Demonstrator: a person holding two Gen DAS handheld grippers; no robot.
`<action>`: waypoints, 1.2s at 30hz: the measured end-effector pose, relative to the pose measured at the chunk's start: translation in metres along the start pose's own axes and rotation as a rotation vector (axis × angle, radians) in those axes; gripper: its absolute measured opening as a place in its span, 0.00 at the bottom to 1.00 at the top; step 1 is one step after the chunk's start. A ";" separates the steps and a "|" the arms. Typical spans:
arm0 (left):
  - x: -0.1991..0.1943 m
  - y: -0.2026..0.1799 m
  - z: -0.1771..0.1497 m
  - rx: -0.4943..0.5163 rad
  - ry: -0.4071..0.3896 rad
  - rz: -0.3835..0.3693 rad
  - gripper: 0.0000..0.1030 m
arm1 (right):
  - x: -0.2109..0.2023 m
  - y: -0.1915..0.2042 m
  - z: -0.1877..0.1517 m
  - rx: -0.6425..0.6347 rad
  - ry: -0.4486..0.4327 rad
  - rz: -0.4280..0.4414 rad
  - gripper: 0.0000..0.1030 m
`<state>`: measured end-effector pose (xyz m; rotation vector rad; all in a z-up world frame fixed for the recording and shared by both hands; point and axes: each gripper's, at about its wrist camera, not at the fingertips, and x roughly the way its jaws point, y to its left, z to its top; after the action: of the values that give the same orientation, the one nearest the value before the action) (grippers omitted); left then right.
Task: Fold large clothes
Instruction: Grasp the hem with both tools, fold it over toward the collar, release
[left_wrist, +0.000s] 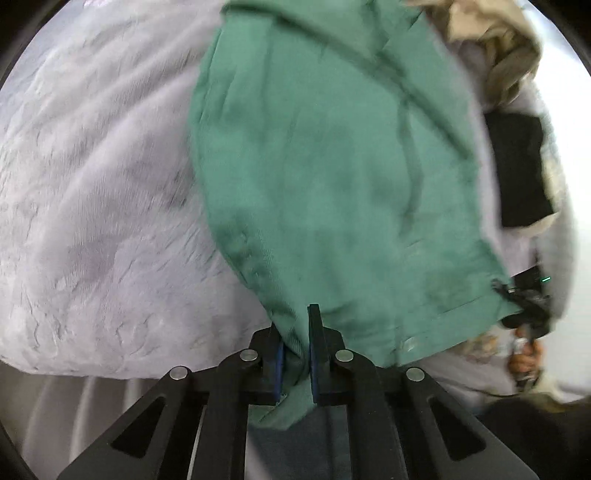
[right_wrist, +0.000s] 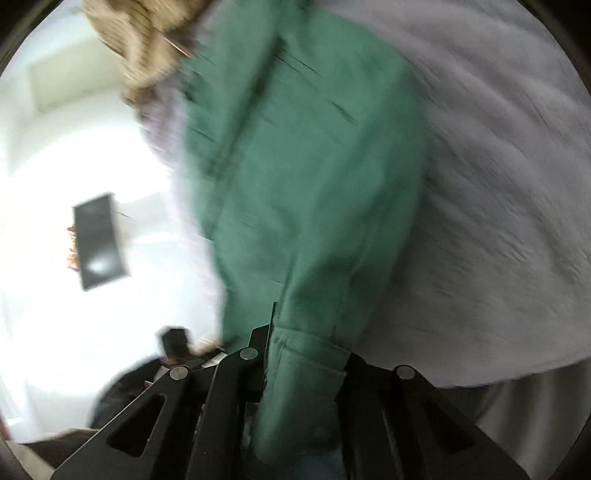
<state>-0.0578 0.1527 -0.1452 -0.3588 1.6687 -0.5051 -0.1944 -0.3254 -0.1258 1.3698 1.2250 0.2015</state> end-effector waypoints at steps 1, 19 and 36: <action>-0.011 -0.006 0.007 0.001 -0.033 -0.030 0.11 | -0.004 0.009 0.004 -0.007 -0.024 0.040 0.08; -0.064 -0.030 0.286 -0.012 -0.486 -0.054 0.11 | 0.048 0.138 0.276 -0.119 -0.256 0.160 0.08; -0.045 -0.056 0.317 0.125 -0.577 0.271 1.00 | 0.095 0.137 0.335 -0.174 -0.219 0.024 0.50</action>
<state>0.2590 0.0882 -0.1134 -0.1591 1.0972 -0.2660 0.1653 -0.4251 -0.1535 1.2215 0.9862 0.1664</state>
